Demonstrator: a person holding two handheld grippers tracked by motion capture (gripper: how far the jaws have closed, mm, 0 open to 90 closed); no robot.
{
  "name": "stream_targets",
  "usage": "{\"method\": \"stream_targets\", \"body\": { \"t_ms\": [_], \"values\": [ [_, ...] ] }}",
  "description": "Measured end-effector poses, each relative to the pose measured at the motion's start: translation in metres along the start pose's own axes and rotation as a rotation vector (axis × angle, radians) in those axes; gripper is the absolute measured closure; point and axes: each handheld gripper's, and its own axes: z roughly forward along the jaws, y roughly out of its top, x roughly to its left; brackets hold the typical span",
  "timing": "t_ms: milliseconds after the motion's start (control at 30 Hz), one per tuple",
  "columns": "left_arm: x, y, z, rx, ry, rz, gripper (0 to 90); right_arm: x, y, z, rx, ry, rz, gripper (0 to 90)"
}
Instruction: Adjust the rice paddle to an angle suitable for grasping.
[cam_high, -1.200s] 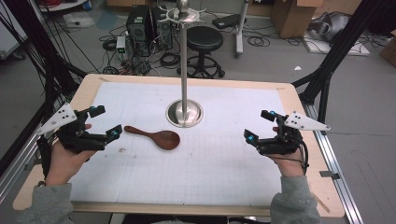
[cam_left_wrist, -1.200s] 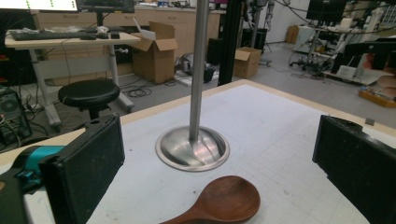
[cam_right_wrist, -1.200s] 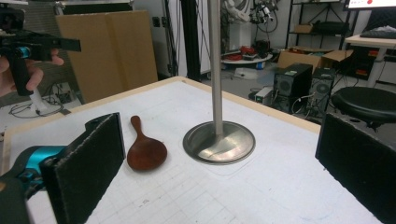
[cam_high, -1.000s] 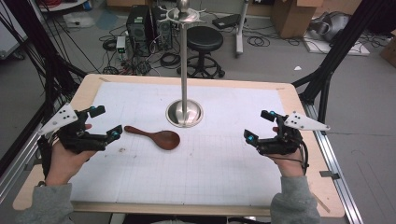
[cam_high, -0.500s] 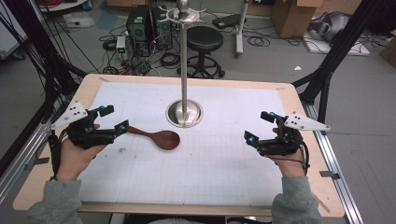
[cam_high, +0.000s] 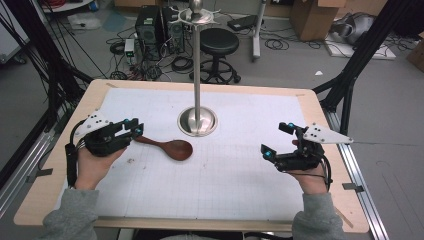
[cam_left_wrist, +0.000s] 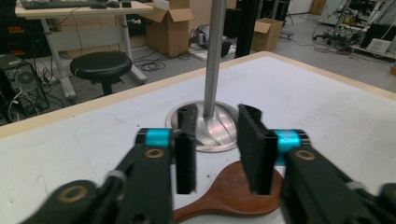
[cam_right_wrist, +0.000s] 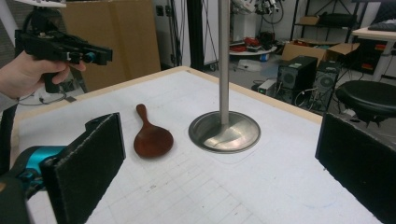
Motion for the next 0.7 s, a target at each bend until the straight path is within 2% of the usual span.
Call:
{"method": "stream_targets", "body": {
  "t_ms": [100, 233, 333, 500, 533, 700],
  "values": [
    [0.0, -0.001, 0.002, 0.014, 0.013, 0.013, 80.2, 0.0, 0.0, 0.001, 0.005, -0.006, -0.002, 0.1],
    [0.001, -0.003, 0.009, 0.051, 0.026, 0.024, 86.7, 0.0, 0.0, 0.0, -0.007, -0.016, -0.004, 0.1],
    [0.001, -0.005, 0.013, 0.069, 0.023, 0.04, 87.7, 0.0, 0.0, -0.001, 0.0, -0.009, 0.005, 0.1],
    [0.002, -0.007, 0.017, 0.08, 0.008, 0.032, 88.7, -0.001, -0.001, 0.002, 0.003, -0.002, 0.008, 0.1],
    [0.003, -0.008, 0.021, 0.101, 0.014, 0.033, 88.9, -0.001, -0.001, 0.002, 0.001, -0.001, 0.01, 0.1],
    [0.005, -0.009, 0.034, 0.127, -0.019, 0.0, 89.4, -0.001, 0.0, 0.003, 0.001, 0.018, 0.01, 0.1]
  ]
}}
